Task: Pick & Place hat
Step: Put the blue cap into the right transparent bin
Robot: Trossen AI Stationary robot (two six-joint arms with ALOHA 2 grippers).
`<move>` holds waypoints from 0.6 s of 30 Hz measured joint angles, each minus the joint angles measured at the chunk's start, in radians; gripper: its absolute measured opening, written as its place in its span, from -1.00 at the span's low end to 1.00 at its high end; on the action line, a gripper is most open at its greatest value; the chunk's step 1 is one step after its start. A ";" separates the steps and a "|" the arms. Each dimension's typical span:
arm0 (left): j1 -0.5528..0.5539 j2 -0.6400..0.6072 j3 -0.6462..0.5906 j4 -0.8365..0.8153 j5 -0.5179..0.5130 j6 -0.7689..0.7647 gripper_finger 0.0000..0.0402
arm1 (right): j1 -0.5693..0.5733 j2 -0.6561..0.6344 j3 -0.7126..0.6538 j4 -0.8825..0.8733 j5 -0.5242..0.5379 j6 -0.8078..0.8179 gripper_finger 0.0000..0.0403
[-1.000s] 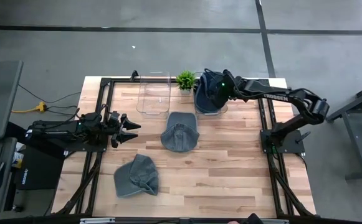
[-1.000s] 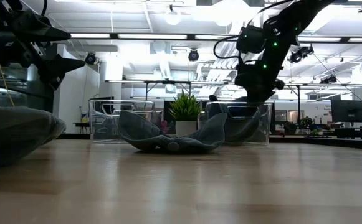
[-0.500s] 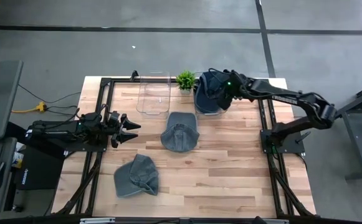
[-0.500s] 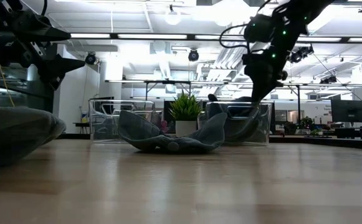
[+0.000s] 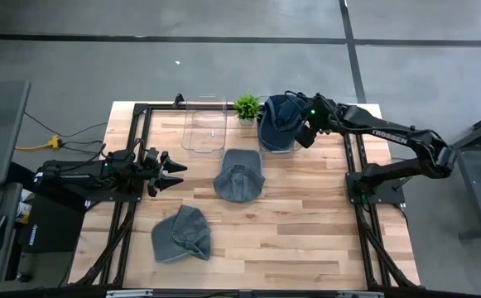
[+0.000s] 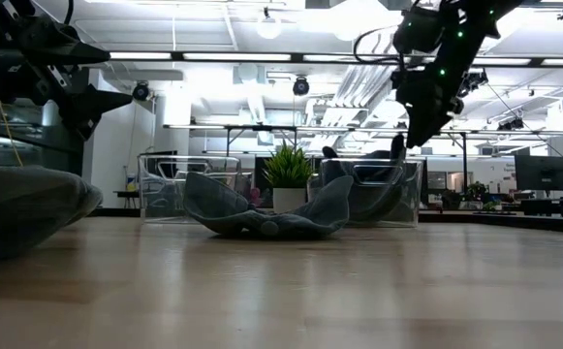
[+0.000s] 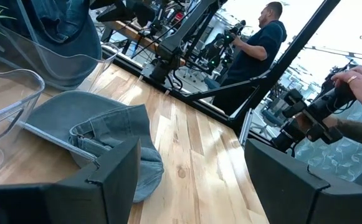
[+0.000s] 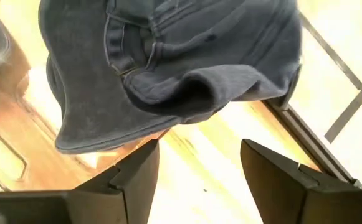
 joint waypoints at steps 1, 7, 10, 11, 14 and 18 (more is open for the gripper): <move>0.000 0.000 0.000 0.000 0.000 0.000 0.33 | 0.000 -0.006 0.000 0.004 0.006 0.006 0.08; 0.000 0.000 0.000 0.000 0.000 0.000 0.33 | 0.000 -0.015 0.039 0.020 0.030 0.047 -0.18; 0.000 0.000 0.000 0.000 0.000 0.000 0.33 | 0.000 -0.007 0.054 0.068 0.037 0.053 -0.47; 0.000 0.000 0.000 0.000 0.000 0.000 0.33 | 0.000 0.000 0.058 0.081 0.040 0.064 -0.59; 0.000 0.000 0.000 0.000 0.000 0.000 0.33 | -0.013 0.034 0.063 0.110 0.025 0.118 -0.92; 0.000 0.000 0.000 0.000 0.000 0.000 0.33 | -0.037 0.103 0.063 0.178 -0.022 0.227 -0.92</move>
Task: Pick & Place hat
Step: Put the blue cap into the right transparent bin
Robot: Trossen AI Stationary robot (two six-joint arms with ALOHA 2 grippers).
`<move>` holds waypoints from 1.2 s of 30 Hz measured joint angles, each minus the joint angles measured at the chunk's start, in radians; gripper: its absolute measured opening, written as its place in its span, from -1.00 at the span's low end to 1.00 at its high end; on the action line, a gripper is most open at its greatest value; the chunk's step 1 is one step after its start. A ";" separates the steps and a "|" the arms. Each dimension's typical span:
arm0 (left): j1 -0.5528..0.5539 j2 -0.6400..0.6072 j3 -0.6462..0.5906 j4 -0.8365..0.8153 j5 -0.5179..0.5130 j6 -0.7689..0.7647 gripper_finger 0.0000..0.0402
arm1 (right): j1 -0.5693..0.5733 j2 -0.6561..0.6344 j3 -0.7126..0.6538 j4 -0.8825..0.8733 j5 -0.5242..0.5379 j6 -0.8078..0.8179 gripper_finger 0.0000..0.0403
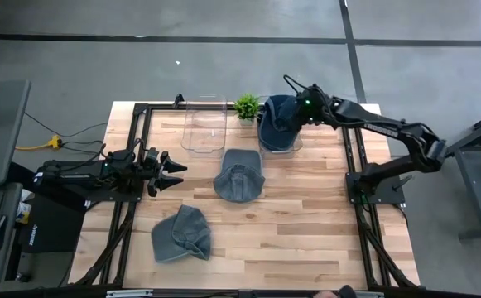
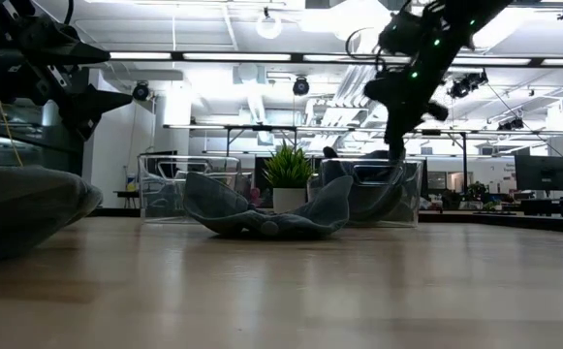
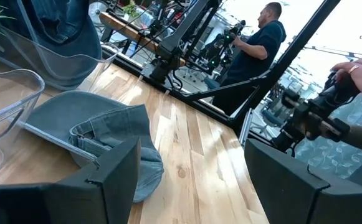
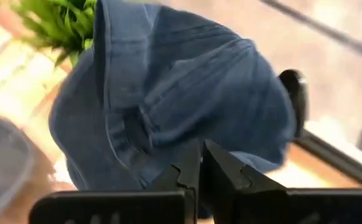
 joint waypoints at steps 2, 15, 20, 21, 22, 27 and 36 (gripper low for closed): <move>0.000 0.000 0.000 0.000 0.000 0.000 0.33 | -0.007 0.035 0.000 0.055 -0.035 0.065 -0.98; 0.000 0.000 0.000 0.000 0.000 0.000 0.33 | -0.032 0.245 0.247 -0.071 -0.085 0.196 -1.00; 0.000 0.000 0.000 0.000 0.000 0.000 0.33 | -0.043 0.380 0.345 -0.175 -0.107 0.173 -1.00; 0.000 0.000 0.000 0.000 0.000 0.000 0.33 | -0.043 0.404 0.362 -0.187 -0.113 0.172 -1.00; 0.000 0.000 0.000 0.000 0.000 0.000 0.33 | -0.042 0.426 0.376 -0.193 -0.116 0.166 -1.00; 0.000 0.000 0.000 0.000 0.000 0.000 0.33 | -0.042 0.514 0.424 -0.212 -0.115 0.131 -1.00; 0.000 0.000 0.000 0.000 0.000 0.000 0.33 | -0.041 0.603 0.432 -0.261 -0.116 0.019 -1.00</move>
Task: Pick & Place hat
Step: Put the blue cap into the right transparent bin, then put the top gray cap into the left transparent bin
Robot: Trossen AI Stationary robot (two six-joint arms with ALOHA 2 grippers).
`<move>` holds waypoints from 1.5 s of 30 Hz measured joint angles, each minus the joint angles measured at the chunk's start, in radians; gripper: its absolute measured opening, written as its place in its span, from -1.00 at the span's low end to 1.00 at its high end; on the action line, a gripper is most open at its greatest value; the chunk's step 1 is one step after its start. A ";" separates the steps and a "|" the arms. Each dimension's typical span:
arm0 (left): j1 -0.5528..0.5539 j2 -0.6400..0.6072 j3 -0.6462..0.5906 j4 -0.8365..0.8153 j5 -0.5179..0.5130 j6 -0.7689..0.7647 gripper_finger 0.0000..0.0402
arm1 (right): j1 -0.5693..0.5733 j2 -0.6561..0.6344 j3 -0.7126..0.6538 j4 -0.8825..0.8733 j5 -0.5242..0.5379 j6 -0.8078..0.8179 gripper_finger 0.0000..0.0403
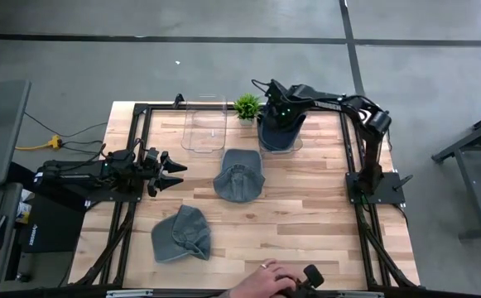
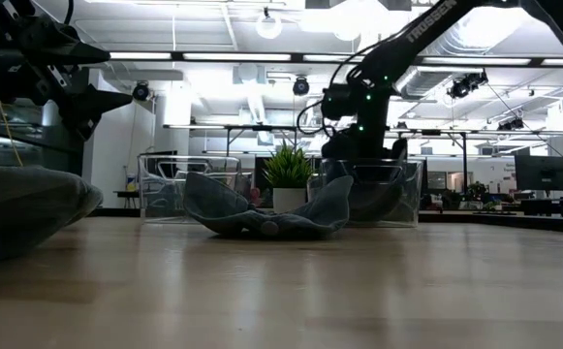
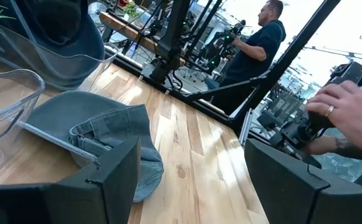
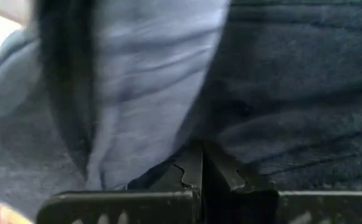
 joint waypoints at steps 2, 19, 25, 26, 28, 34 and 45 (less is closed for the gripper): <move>0.000 0.000 0.000 0.000 0.000 0.000 0.33 | 0.000 0.011 0.000 0.000 -0.005 -0.021 -1.00; 0.000 0.000 0.000 0.000 0.000 0.000 0.33 | 0.027 0.088 0.000 0.011 -0.029 -0.150 -1.00; 0.000 0.000 0.000 0.000 0.000 0.000 0.33 | 0.027 0.030 -0.005 0.002 -0.023 -0.151 -1.00; 0.000 0.000 0.000 0.000 0.000 0.000 0.33 | 0.027 0.016 -0.004 0.000 -0.023 -0.151 -1.00; 0.000 0.000 0.000 0.000 0.000 0.000 0.33 | 0.026 -0.008 -0.004 -0.011 -0.022 -0.150 -1.00; 0.000 0.000 0.000 0.000 0.000 0.000 0.33 | 0.026 -0.078 -0.004 -0.035 -0.016 -0.144 -1.00; 0.000 0.000 0.000 0.000 0.000 0.000 0.33 | 0.031 -0.276 -0.003 -0.045 -0.129 -0.156 -1.00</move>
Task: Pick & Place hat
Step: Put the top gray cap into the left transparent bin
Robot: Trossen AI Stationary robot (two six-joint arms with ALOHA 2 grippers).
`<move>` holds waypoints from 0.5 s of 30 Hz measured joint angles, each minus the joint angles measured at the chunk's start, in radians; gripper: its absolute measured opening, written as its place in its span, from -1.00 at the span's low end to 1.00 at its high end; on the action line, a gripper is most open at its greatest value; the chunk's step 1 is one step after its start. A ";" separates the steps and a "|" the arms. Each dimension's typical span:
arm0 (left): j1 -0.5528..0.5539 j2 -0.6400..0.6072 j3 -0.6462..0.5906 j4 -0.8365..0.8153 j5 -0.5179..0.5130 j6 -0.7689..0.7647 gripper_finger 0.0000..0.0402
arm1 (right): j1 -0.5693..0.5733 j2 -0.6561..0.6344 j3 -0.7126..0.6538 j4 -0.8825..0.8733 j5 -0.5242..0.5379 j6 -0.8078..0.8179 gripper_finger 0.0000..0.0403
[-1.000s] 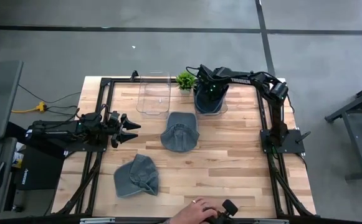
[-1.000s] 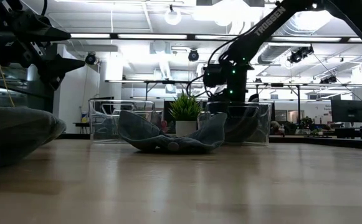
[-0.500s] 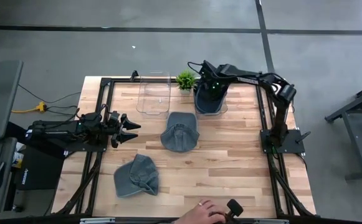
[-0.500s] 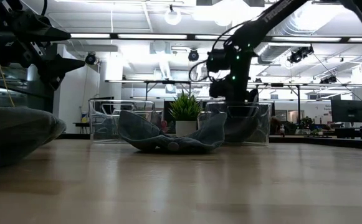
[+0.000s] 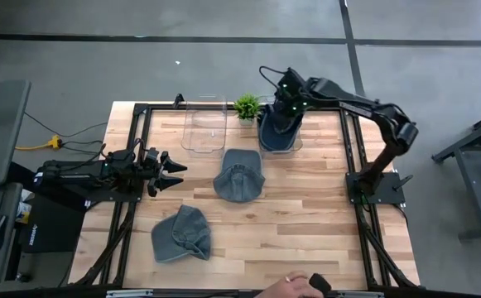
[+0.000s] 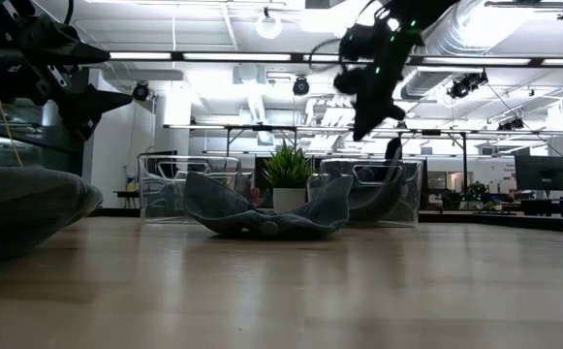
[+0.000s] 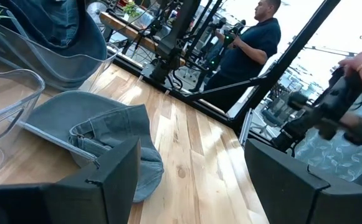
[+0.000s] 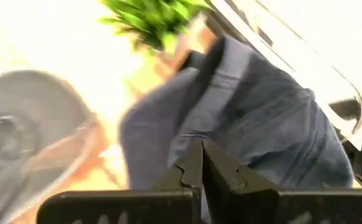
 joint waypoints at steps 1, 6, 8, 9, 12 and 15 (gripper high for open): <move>0.000 0.000 0.000 0.000 0.000 0.000 0.33 | 0.002 -0.020 0.000 -0.001 -0.023 -0.007 -1.00; 0.000 0.000 0.000 0.000 0.000 0.000 0.33 | 0.027 -0.120 0.001 -0.025 -0.109 -0.073 -1.00; 0.000 0.000 0.000 0.000 0.000 0.000 0.33 | 0.052 -0.157 0.002 -0.046 -0.132 -0.134 -1.00; 0.000 0.000 0.000 0.000 0.000 0.000 0.33 | 0.067 -0.176 0.002 -0.063 -0.144 -0.167 -1.00; 0.000 0.000 0.000 0.000 0.000 0.000 0.33 | 0.113 -0.229 0.002 -0.111 -0.156 -0.232 -1.00; 0.000 0.000 0.000 0.000 0.000 0.000 0.33 | 0.155 -0.286 0.001 -0.162 -0.152 -0.262 -1.00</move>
